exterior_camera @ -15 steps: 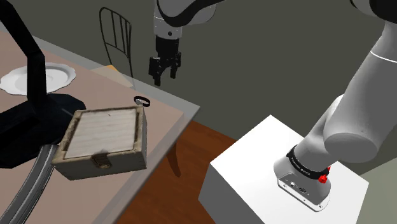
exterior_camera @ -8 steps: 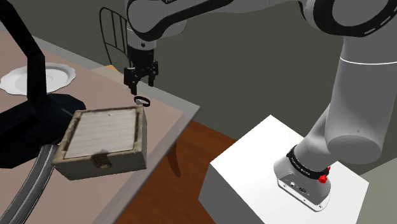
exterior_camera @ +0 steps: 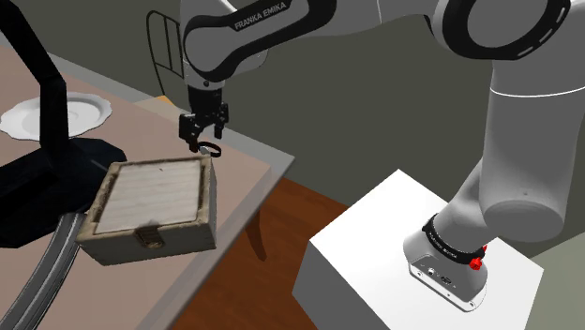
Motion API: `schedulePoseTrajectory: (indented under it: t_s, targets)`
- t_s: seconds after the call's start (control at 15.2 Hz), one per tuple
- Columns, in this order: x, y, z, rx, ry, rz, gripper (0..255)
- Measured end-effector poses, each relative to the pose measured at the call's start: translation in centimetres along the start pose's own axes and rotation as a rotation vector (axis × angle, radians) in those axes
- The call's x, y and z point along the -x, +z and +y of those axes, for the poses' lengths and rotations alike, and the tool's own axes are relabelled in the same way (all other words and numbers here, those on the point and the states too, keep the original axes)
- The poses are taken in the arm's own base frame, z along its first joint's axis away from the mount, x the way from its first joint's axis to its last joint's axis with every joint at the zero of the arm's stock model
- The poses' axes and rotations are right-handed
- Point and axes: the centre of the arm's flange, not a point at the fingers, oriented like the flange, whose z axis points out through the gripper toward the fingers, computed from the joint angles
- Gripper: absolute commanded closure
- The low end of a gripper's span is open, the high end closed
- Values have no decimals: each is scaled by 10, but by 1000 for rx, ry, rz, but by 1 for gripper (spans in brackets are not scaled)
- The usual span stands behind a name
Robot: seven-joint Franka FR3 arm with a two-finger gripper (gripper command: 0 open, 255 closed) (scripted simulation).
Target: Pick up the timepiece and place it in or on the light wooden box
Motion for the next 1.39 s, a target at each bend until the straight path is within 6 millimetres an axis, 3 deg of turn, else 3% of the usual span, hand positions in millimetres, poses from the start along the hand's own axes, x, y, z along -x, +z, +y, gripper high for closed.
schedulePoseTrajectory:
  t_s: [0.46, 0.53, 1.19, 1.39]
  targets:
    - [-1, 7, 1, 0, 0, 0, 0]
    - [-1, 7, 1, 0, 0, 0, 255]
    - [-1, 7, 1, 0, 0, 0, 255]
    - [-1, -4, -1, 0, 0, 0, 255]
